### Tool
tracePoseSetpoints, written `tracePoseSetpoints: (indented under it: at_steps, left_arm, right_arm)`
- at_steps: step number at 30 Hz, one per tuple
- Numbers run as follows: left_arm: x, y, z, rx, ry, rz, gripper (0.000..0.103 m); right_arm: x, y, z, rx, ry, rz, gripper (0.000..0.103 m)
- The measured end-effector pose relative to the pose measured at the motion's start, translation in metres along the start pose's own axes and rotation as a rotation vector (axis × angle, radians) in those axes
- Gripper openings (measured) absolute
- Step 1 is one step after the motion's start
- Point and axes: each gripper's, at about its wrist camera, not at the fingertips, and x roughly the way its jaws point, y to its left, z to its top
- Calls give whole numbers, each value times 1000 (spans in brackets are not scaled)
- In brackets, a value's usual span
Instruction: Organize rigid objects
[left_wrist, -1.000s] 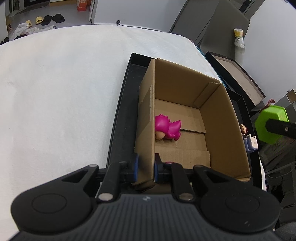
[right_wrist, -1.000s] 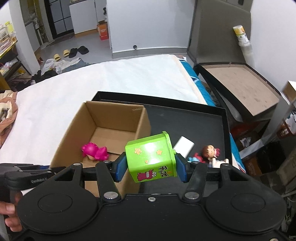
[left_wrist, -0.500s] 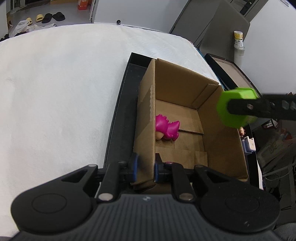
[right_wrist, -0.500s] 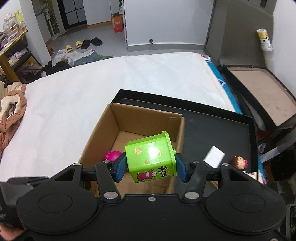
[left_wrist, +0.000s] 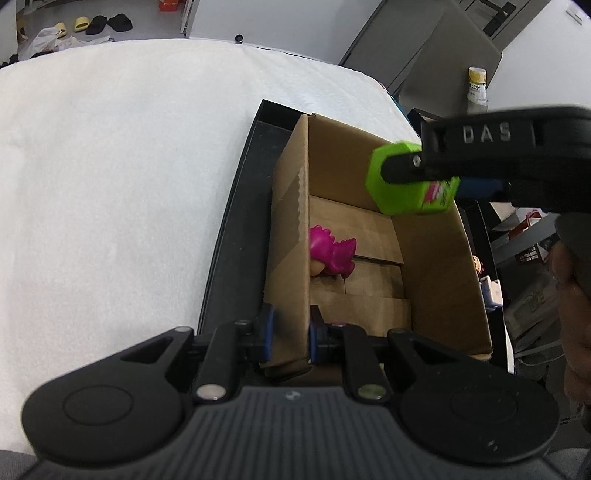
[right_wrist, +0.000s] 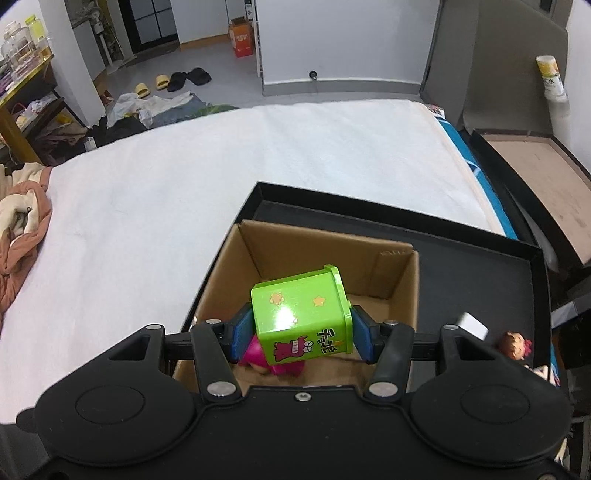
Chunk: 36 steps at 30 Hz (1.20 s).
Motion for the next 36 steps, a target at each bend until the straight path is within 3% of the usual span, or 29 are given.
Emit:
tracePoseSetpoints:
  at_steps: [6, 10, 14, 33, 36]
  left_arm:
    - [1, -2, 1, -2, 0, -10, 18]
    - [1, 0, 3, -11, 3, -13, 18]
    - [1, 2, 3, -12, 3, -14, 18]
    - [2, 0, 3, -19, 1, -9, 18]
    - [2, -1, 4, -16, 0, -7, 18]
  right_arm:
    - [-9, -7, 9, 72, -33, 65, 58]
    - [-20, -12, 11, 68, -45, 39, 61]
    - [-35, -22, 6, 59, -63, 13, 73]
    - [-79, -78, -41, 165, -90, -147, 84]
    - [-84, -86, -49, 186, -87, -174, 89]
